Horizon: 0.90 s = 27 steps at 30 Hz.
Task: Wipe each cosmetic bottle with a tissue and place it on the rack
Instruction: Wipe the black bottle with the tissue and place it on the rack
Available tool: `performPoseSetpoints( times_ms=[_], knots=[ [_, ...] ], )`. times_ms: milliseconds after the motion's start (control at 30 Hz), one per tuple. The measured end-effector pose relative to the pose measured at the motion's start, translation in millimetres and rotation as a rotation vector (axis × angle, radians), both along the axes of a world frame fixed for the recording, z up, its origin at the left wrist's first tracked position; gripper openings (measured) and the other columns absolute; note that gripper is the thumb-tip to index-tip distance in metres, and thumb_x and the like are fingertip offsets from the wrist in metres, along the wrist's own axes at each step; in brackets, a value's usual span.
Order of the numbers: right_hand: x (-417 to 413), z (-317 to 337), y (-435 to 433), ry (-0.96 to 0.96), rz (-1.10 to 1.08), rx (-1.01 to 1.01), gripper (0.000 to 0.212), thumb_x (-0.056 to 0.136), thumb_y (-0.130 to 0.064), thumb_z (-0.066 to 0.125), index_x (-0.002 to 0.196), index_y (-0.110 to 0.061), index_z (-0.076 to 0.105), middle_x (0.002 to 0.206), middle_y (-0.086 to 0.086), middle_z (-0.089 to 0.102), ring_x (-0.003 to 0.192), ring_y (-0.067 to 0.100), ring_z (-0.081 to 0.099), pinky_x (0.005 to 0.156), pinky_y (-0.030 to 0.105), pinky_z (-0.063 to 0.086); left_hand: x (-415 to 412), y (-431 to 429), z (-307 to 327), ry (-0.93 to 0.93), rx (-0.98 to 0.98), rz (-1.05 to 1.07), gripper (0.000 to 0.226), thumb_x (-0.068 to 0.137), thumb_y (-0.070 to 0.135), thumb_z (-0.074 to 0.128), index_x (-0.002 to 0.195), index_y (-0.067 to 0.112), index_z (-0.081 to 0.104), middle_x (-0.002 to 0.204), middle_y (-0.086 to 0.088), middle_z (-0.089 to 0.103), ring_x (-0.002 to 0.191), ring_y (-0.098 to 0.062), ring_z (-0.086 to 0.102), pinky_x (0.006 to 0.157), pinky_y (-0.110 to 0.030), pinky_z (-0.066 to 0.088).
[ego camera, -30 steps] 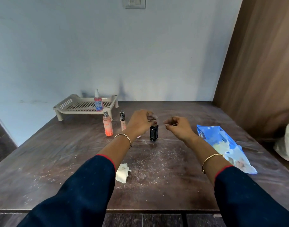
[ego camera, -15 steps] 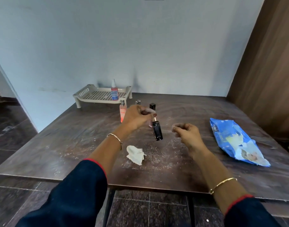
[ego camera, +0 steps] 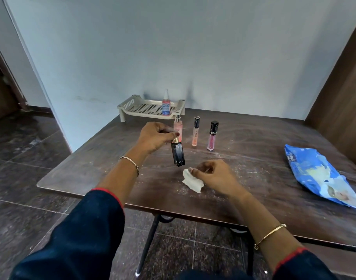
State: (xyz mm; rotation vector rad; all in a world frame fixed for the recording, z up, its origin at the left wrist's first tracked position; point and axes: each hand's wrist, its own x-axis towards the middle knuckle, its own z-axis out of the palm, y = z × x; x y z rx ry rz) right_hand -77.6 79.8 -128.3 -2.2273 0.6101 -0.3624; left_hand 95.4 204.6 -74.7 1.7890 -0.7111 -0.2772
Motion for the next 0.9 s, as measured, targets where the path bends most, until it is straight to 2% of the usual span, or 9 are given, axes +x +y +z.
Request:
performPoseSetpoints(
  times_ms=[100,200,333,400,533,600,667,767,900],
  knots=[
    [-0.6,1.4,10.8,0.052,0.05,-0.197,0.039,0.067,-0.058,0.074,0.088,-0.026,0.072,0.087,-0.009,0.062,0.079,0.007,0.057,0.068,0.027,0.049,5.6,6.2,-2.4,0.035,0.002,-0.026,0.021,0.075,0.017,0.079,0.092,0.005,0.075,0.088,-0.012,0.074,0.075,-0.015,0.065,0.072,-0.025,0.054],
    [-0.7,-1.5,16.5,0.051,0.072,-0.381,0.024,0.075,-0.038,0.075,0.095,-0.026,0.07,0.095,-0.009,0.062,0.086,0.008,0.057,0.076,0.027,0.051,7.3,9.5,-4.2,0.075,0.0,-0.057,0.022,0.076,0.017,0.078,0.094,0.005,0.074,0.09,-0.012,0.074,0.078,-0.015,0.066,0.078,-0.028,0.055],
    [-2.3,3.7,13.1,-0.111,0.014,-0.268,0.016,0.08,-0.015,0.073,0.095,-0.019,0.068,0.091,-0.007,0.064,0.078,0.001,0.056,0.068,0.011,0.044,4.0,12.1,-5.9,0.099,0.001,-0.13,0.017,0.077,0.014,0.077,0.093,0.009,0.075,0.091,-0.009,0.074,0.081,-0.012,0.066,0.073,-0.019,0.056],
    [-0.4,11.0,10.2,-0.221,-0.06,-0.177,0.021,0.08,-0.011,0.073,0.093,-0.024,0.062,0.091,-0.009,0.062,0.076,-0.003,0.055,0.063,0.01,0.044,2.2,11.9,-6.7,0.111,-0.007,-0.162,0.015,0.076,0.013,0.077,0.091,0.01,0.074,0.094,-0.011,0.074,0.084,-0.014,0.066,0.076,-0.021,0.057],
    [9.5,25.7,8.6,-0.321,-0.049,-0.22,0.02,0.086,-0.007,0.065,0.102,-0.019,0.061,0.102,-0.003,0.065,0.086,0.009,0.061,0.075,0.019,0.052,0.9,6.4,-9.1,0.112,-0.005,-0.19,0.011,0.078,0.013,0.076,0.088,0.01,0.074,0.094,-0.014,0.073,0.083,-0.015,0.066,0.072,-0.018,0.056],
    [14.9,31.3,11.1,-0.321,0.004,-0.341,0.017,0.09,-0.008,0.06,0.106,-0.014,0.063,0.101,-0.003,0.064,0.086,0.01,0.059,0.077,0.023,0.051,1.2,2.9,-10.2,0.118,-0.014,-0.193,0.009,0.077,0.012,0.077,0.085,0.011,0.073,0.094,-0.016,0.073,0.083,-0.017,0.066,0.076,-0.022,0.058],
    [21.1,32.9,14.6,-0.358,0.07,-0.554,0.016,0.09,-0.007,0.06,0.104,-0.013,0.066,0.098,-0.001,0.067,0.086,0.013,0.06,0.078,0.03,0.053,1.6,0.1,-11.2,0.129,-0.024,-0.195,0.01,0.076,0.011,0.077,0.085,0.009,0.073,0.094,-0.018,0.072,0.083,-0.019,0.067,0.081,-0.029,0.058],
    [33.3,21.6,16.6,-0.39,0.189,-0.858,0.019,0.083,0.0,0.065,0.1,-0.009,0.069,0.097,0.004,0.067,0.08,0.022,0.064,0.067,0.038,0.056,1.2,-1.3,-10.9,0.16,-0.047,-0.208,0.013,0.075,0.008,0.077,0.087,0.006,0.073,0.088,-0.014,0.073,0.079,-0.017,0.068,0.077,-0.029,0.059],
    [37.7,9.0,20.1,-0.305,0.256,-0.955,0.022,0.085,-0.005,0.059,0.105,-0.011,0.068,0.1,0.004,0.063,0.072,0.024,0.061,0.058,0.039,0.055,1.9,-0.8,-12.1,0.174,-0.055,-0.214,0.017,0.075,0.006,0.076,0.091,0.002,0.073,0.09,-0.015,0.073,0.081,-0.018,0.069,0.077,-0.029,0.059]
  ],
)
